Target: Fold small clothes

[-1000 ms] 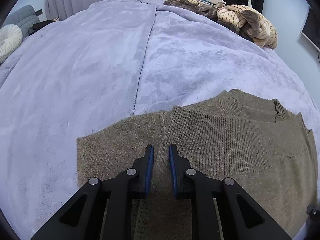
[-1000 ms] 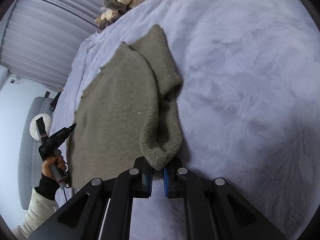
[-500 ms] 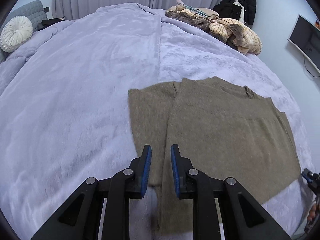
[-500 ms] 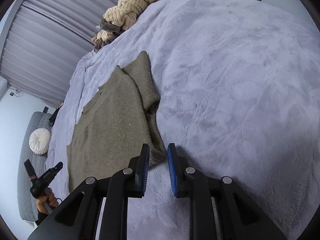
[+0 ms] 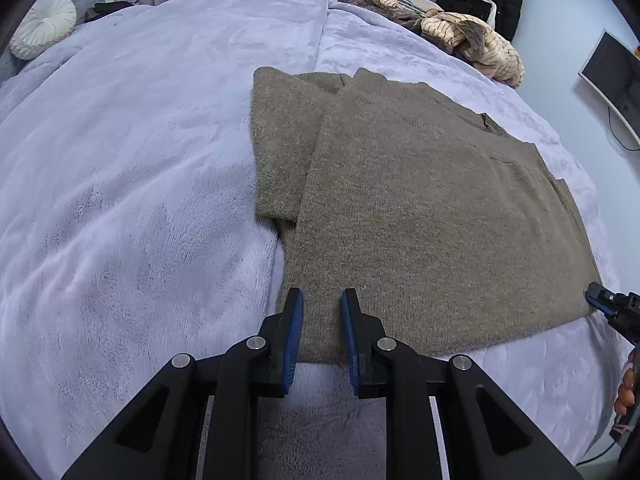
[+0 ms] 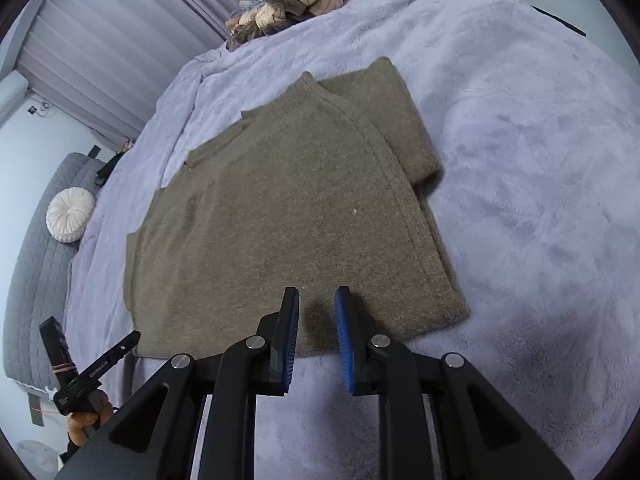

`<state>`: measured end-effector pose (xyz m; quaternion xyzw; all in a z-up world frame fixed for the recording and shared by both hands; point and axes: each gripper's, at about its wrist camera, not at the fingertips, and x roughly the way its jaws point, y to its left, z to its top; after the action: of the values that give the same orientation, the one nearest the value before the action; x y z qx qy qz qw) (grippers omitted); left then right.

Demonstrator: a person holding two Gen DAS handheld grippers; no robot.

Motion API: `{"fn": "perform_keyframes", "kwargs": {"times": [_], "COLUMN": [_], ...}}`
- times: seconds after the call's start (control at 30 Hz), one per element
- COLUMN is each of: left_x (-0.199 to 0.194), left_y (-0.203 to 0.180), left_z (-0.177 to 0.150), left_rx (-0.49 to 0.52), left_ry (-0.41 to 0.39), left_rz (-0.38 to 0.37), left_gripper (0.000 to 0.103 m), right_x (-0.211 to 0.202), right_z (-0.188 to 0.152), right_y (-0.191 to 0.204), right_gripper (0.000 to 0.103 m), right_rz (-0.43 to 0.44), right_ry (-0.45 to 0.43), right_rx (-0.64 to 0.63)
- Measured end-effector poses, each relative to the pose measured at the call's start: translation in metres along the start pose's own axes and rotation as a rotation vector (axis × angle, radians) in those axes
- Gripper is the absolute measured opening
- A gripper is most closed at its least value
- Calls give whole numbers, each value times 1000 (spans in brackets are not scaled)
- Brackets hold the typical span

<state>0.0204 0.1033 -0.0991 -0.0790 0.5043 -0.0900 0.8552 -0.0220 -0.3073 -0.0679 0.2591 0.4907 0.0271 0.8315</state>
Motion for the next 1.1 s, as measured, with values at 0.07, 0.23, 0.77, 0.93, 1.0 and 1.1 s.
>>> {"fn": "perform_keyframes", "kwargs": {"times": [0.07,0.23,0.77,0.93,1.0,1.1], "left_x": [0,1,-52,-72,-81,-95], "left_y": [0,-1,-16,-15,-14,-11], "left_z": [-4,-9,-37,-52,-59,-70], "left_rx": [-17,-15,18,4,-11,-37], "left_ry": [-10,-36,-116,-145,-167,-200], "left_rz": [0,9,-2,10,13,-15], "left_gripper": [22,22,90,98,103,103], "right_x": [6,-3,-47,-52,-56,-63], "right_z": [-3,-5,-47,-67,-74,-84], "right_y": [-12,-20,4,18,23,28], "right_gripper": [20,20,50,56,58,64], "right_rz": [-9,-23,-15,14,24,36], "right_ry": [14,1,-25,-22,-27,-31], "right_rx": [31,68,58,36,31,22]}}
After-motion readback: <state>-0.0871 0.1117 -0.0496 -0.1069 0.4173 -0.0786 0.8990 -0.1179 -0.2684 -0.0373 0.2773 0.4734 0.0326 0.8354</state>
